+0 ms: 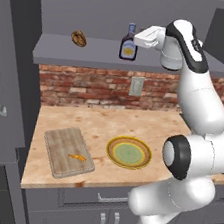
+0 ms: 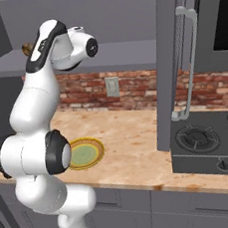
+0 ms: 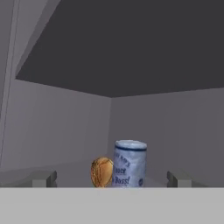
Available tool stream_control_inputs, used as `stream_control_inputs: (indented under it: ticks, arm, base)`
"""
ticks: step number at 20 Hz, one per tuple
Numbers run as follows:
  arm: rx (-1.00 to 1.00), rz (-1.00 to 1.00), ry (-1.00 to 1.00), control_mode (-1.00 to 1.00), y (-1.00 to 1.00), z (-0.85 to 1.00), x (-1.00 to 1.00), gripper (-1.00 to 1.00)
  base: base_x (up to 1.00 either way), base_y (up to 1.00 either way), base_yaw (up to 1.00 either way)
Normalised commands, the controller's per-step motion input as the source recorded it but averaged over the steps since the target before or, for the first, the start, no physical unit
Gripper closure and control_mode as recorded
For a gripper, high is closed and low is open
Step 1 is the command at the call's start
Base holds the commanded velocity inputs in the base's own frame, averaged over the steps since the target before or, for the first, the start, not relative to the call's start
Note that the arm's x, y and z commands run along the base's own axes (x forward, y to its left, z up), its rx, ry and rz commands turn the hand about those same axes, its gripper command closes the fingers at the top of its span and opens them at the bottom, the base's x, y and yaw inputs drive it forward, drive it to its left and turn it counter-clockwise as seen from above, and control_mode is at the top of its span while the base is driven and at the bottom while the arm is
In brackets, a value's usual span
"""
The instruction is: Pick the shrimp from the plate and place it on the cutting board. Then pick the condiment bottle from the cabinet and place it next to the cutting board.
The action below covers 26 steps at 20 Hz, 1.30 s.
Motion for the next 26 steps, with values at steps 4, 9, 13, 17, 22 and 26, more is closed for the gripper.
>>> stream_control_inputs:
  ticks: [4,9,13,17,22,26]
  arm:
    - [0.01,0.0,0.0,-1.0,0.0,-0.08,0.09,-1.0]
    - [0.01,0.0,0.0,-1.0,0.0,-0.06,0.15,-1.0]
    - [0.01,0.0,0.0,-1.0,0.0,-0.03,0.17,-1.0]
    - [0.02,0.0,0.0,-1.0,0.0,0.0,0.19,-1.0]
    - [0.03,0.0,0.0,-1.0,0.0,0.0,0.2,-1.0]
    - [0.03,0.0,0.0,-1.0,0.0,0.0,0.17,-1.0]
  base:
    - [0.0,0.0,0.0]
    - [0.0,0.0,0.0]
    - [0.0,0.0,0.0]
    - [0.0,0.0,0.0]
    - [0.0,0.0,0.0]
    - [0.0,0.0,0.0]
